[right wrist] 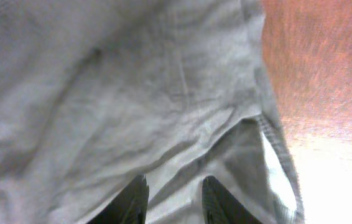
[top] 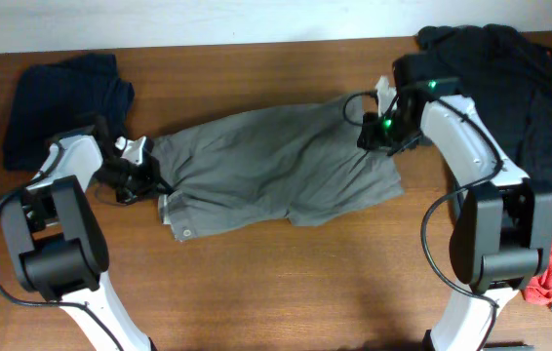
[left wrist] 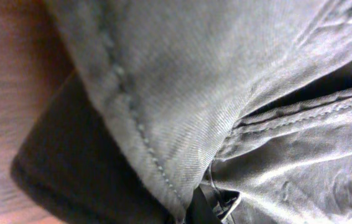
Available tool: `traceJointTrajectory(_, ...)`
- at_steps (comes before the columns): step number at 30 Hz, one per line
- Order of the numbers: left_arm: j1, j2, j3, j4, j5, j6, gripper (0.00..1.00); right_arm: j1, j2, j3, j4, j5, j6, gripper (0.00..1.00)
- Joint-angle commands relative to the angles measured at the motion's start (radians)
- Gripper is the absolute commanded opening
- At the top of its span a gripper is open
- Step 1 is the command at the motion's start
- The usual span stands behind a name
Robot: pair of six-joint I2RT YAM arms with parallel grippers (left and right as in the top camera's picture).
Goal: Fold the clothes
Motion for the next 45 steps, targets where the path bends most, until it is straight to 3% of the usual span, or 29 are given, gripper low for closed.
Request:
traceJointTrajectory(1, 0.065, -0.026, -0.005, -0.039, -0.050, 0.059, 0.00, -0.004, -0.001, 0.126, -0.088, -0.042, -0.046, 0.33)
traceJointTrajectory(4, 0.101, -0.048, 0.048, -0.116, -0.050, 0.069, 0.00, -0.004, -0.001, 0.184, -0.148, -0.053, -0.073, 0.34)
traceJointTrajectory(10, 0.159, -0.050, 0.230, -0.335, -0.068, 0.197, 0.00, -0.004, 0.000, 0.204, -0.155, -0.127, -0.123, 0.37)
traceJointTrajectory(14, 0.161, -0.050, 0.336, -0.402, -0.159, 0.204, 0.00, 0.000, 0.005, 0.200, -0.129, -0.219, -0.154, 0.10)
traceJointTrajectory(16, 0.160, -0.050, 0.370, -0.404, -0.158, 0.204, 0.00, 0.000, 0.015, 0.200, -0.116, -0.244, -0.158, 0.04)
traceJointTrajectory(26, 0.143, -0.050, 0.423, -0.388, -0.158, 0.204, 0.00, 0.060, 0.154, 0.200, -0.100, -0.398, -0.229, 0.04)
traceJointTrajectory(34, 0.097, -0.050, 0.491, -0.381, -0.154, 0.172, 0.00, 0.118, 0.253, 0.200, -0.072, -0.397, -0.225, 0.04)
traceJointTrajectory(45, 0.048, -0.050, 0.634, -0.384, -0.101, 0.092, 0.00, 0.087, 0.363, 0.200, -0.019, -0.312, -0.171, 0.04)
